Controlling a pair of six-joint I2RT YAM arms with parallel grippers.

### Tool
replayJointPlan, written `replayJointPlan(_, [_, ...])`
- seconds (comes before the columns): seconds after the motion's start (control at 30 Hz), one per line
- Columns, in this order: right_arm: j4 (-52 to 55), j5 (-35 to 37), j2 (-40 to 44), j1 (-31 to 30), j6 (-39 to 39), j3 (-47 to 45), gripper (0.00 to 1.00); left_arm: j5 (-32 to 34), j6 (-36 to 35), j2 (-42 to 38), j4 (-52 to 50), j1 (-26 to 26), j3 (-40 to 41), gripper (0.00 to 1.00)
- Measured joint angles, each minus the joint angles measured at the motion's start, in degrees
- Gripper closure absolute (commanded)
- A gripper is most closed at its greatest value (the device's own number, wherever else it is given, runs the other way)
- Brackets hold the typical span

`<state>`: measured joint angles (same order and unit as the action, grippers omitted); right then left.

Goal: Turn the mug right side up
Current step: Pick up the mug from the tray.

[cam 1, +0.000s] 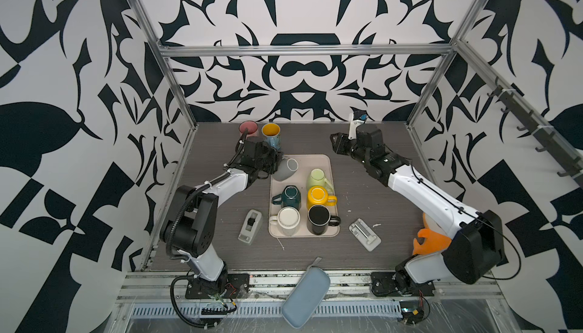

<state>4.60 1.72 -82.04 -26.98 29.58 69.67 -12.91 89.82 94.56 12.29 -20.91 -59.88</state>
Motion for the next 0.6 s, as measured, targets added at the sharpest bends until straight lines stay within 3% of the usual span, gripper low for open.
replayJointPlan(0.17, [-0.02,-1.14,1.11,0.02,-0.22,0.00,0.60,-0.74,-10.67,-1.97,0.04,-0.07,-4.20,1.00])
replayJointPlan(0.37, [2.51,-5.27,0.52,0.20,-1.49,2.05,0.60,-1.03,-29.33,-6.60,-0.22,-2.34,-5.55,1.00])
replayJointPlan(0.6, [4.61,-11.91,-0.42,0.63,-2.75,7.72,0.60,7.69,-60.11,-14.51,-4.57,-14.29,-6.60,1.00])
